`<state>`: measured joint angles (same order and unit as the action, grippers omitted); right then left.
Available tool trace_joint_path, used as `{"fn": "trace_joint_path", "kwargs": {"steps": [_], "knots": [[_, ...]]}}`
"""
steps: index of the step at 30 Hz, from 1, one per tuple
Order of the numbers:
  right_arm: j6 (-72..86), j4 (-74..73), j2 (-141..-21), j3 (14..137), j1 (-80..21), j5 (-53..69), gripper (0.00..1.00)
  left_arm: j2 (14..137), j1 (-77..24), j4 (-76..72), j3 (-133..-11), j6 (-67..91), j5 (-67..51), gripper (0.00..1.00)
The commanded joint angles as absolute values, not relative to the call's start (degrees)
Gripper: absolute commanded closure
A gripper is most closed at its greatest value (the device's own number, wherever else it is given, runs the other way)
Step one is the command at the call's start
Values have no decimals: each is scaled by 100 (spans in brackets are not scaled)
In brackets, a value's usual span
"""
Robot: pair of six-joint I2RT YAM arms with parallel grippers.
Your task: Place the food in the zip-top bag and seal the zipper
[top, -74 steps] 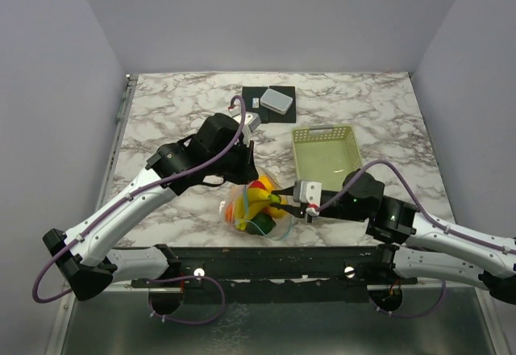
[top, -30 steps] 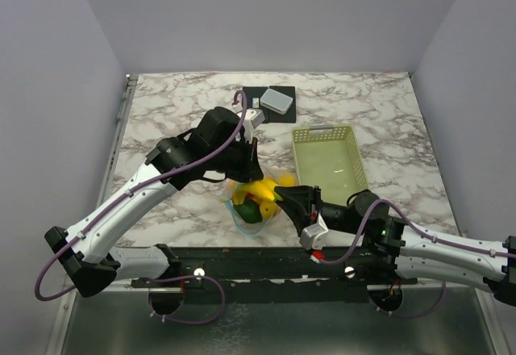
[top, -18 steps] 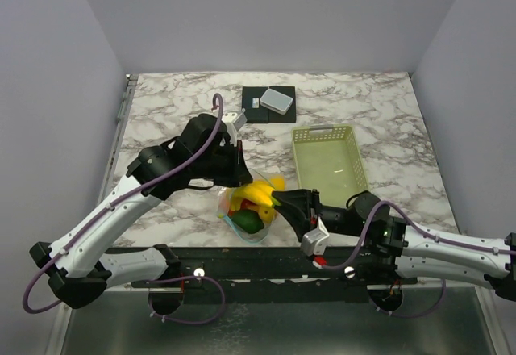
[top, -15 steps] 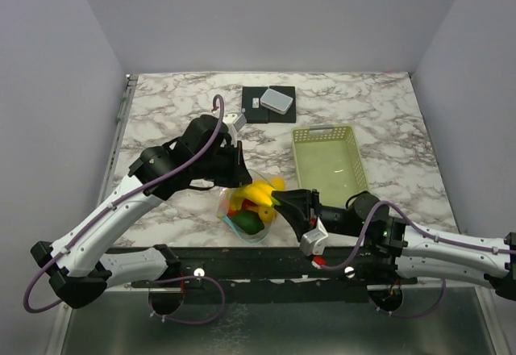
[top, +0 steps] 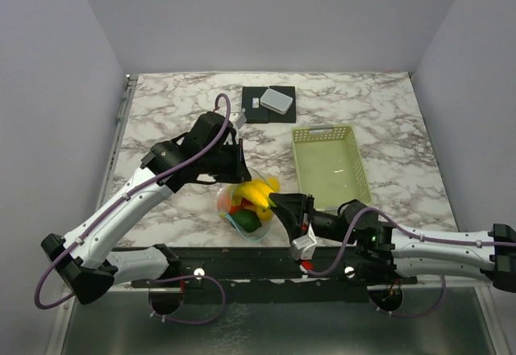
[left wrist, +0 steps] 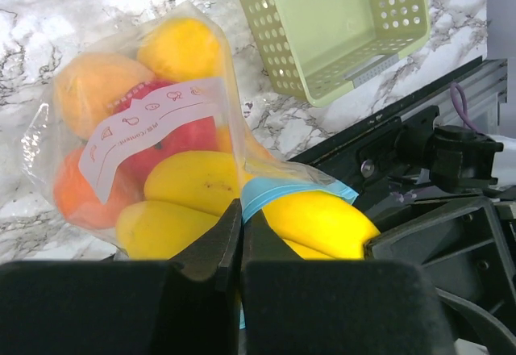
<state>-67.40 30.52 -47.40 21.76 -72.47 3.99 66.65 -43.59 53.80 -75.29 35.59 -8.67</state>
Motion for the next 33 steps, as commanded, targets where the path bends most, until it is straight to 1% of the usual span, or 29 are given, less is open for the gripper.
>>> {"fn": "trace_joint_path", "kwargs": {"steps": [1, 10, 15, 19, 28, 33], "knots": [[-7067, 3845, -4999, 1983, -7385, 24, 99, 6723, -4253, 5199, -7485, 3595, -1275, 100], [-7655, 5150, -5977, 1600, -7680, -883, 99, 6849, -4012, 5178, -7529, 3505, -1700, 100], [-7996, 5643, -6540, 1543, -7801, -1410, 99, 6855, -3989, 5170, -7517, 3486, -1773, 100], [-8544, 6715, -7013, 1415, -7928, -1953, 99, 6838, -3978, 5150, -7450, 3489, -1789, 100], [-8976, 7200, -7245, 1512, -8006, -2458, 99, 6839, -3981, 5125, -7395, 3488, -1736, 100], [-8422, 6236, -7091, 1591, -8008, -2284, 100, 6826, -3981, 5114, -7390, 3509, -1693, 100]]}}
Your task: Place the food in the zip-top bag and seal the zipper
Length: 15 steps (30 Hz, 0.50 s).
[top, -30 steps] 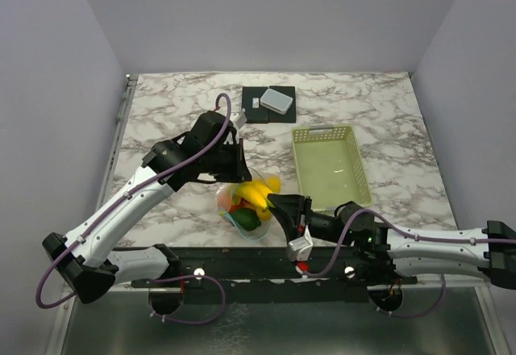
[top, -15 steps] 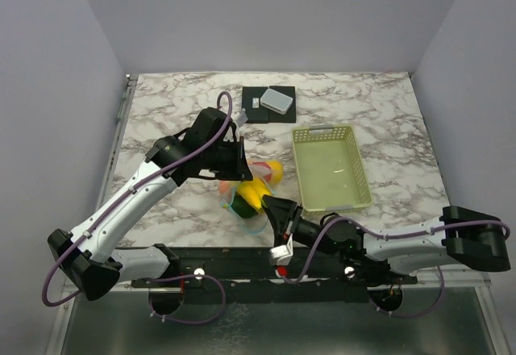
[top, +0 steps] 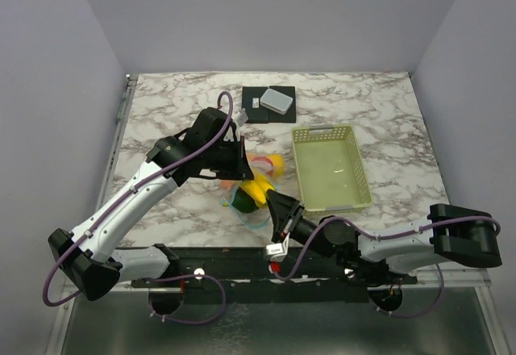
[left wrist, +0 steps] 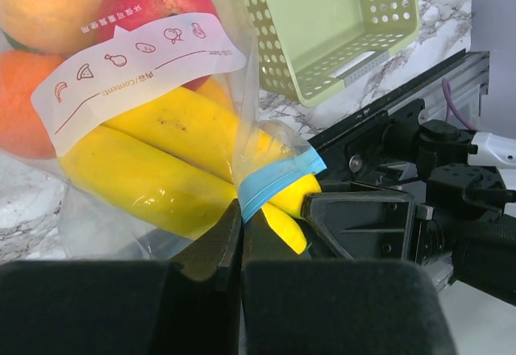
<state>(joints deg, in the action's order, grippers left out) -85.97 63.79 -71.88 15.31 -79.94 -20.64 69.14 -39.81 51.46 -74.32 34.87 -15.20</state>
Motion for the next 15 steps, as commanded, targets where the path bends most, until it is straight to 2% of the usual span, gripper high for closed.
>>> {"fn": "trace_joint_path", "kwargs": {"steps": [1, 7, 11, 15], "knots": [[-8294, 6141, -7094, 1595, -8007, -2269, 100, 6813, -3979, 5113, -7391, 3512, -1682, 100], [-7108, 4815, -6687, 1971, -8007, -2100, 99, 6785, -3981, 5113, -7419, 3520, -1698, 100], [-6301, 3608, -6152, 2364, -8009, -1895, 80, 6785, -3977, 5115, -7532, 3502, -1723, 100], [-5429, 2408, -5769, 2944, -8009, -1939, 68, 6839, -3973, 5115, -7621, 3474, -1714, 100]]}}
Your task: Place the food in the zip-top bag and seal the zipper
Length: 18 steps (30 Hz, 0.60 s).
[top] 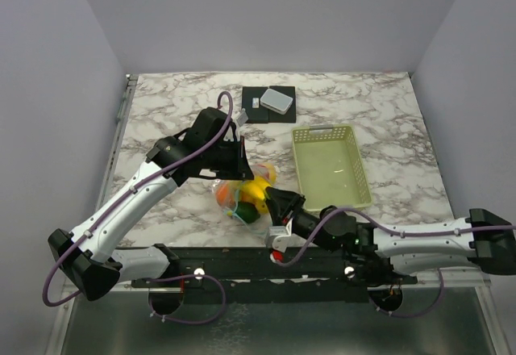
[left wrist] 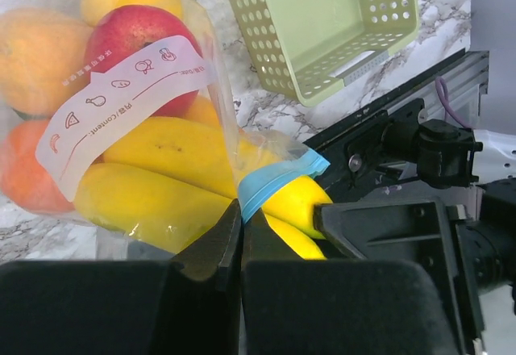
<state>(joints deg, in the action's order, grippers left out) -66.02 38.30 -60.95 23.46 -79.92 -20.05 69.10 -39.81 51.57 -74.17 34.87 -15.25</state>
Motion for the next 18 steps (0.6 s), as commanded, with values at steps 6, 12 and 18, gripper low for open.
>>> {"fn": "trace_joint_path", "kwargs": {"steps": [6, 12, 18], "knots": [[-4277, 885, -5679, 3770, -8010, -1872, 55, 6897, -3964, 5054, -7688, 3464, -1687, 100], [-3595, 43, -5914, 4176, -7999, -1740, 47, 6924, -3951, 4975, -7689, 3490, -1713, 100], [-3022, -358, -5835, 4469, -7999, -1847, 46, 6893, -3951, 4969, -7663, 3490, -1714, 100]]}}
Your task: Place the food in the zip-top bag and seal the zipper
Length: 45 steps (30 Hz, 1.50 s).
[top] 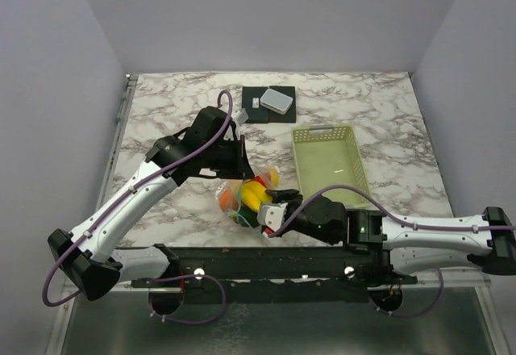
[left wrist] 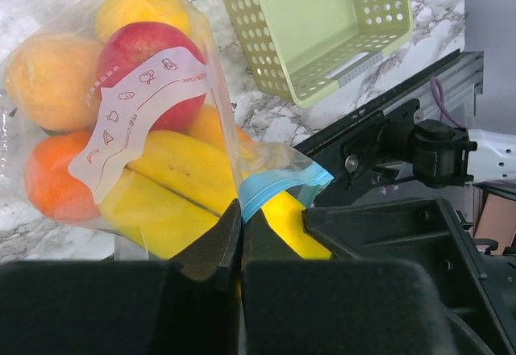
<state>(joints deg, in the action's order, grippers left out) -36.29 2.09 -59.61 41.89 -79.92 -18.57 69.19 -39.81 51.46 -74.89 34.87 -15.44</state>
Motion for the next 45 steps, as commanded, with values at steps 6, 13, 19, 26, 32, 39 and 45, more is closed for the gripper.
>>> {"fn": "trace_joint_path", "kwargs": {"steps": [6, 13, 19, 26, 32, 39, 45], "knots": [[-2350, -998, -5521, 4956, -8001, -1980, 41, 6907, -3920, 4907, -7707, 3539, -1665, 100], [-1110, -1610, -5211, 5372, -8000, -2529, 20, 6975, -3857, 4747, -7686, 3628, -1692, 100], [411, -2593, -5138, 5914, -8002, -3064, 16, 7046, -3799, 4639, -7725, 3673, -1729, 100], [2433, -3682, -5199, 6230, -8002, -3010, 23, 7126, -3746, 4534, -7717, 3700, -1759, 100], [3880, -4155, -5474, 6223, -7999, -3283, 37, 7159, -3711, 4474, -7734, 3709, -1791, 100], [4997, -4689, -5654, 6079, -7976, -3622, 53, 7116, -3660, 4465, -7722, 3702, -1784, 100], [5436, -4620, -5509, 5687, -7904, -3557, 61, 7093, -3622, 4465, -7682, 3683, -1782, 100]]}}
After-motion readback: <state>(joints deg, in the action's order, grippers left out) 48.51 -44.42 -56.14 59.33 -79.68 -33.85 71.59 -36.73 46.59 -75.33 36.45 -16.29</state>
